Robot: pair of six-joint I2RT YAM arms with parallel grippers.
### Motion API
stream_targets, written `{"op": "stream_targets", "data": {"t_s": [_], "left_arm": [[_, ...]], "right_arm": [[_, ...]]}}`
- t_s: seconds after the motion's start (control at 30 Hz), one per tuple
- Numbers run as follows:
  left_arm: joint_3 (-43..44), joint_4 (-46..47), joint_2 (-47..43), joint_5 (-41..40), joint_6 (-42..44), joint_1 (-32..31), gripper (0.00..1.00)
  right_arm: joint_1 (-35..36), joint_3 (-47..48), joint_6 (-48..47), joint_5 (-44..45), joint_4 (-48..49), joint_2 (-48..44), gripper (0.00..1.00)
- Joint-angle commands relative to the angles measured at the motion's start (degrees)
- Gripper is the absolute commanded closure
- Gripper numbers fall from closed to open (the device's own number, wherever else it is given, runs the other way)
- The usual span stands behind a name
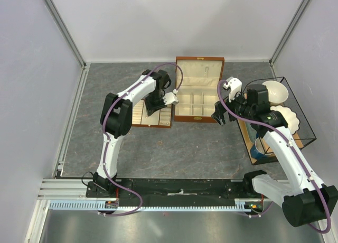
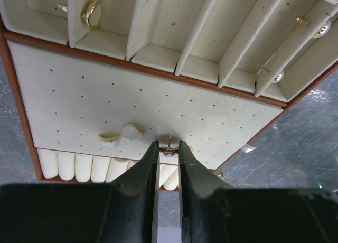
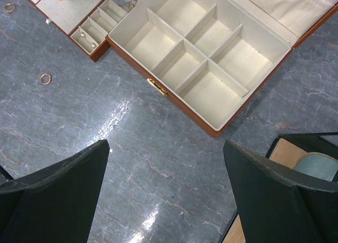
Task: Organize the mixed jewelry
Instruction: Adjust the jewelry in the compartment layer.
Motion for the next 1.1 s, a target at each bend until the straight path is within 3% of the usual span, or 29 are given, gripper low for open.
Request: {"op": "stream_targets", "data": {"t_s": [0.0, 1.07], "left_arm": [[2.35, 0.93, 0.26, 0.06, 2.01, 0.00, 0.99], [-1.16, 1.37, -0.88, -0.47, 2.10, 0.96, 0.98]], "right_arm": [[-0.14, -0.06, -0.29, -0.42, 1.14, -0.84, 0.02], [-0.14, -0.24, -0.38, -0.42, 1.14, -1.02, 0.02]]}}
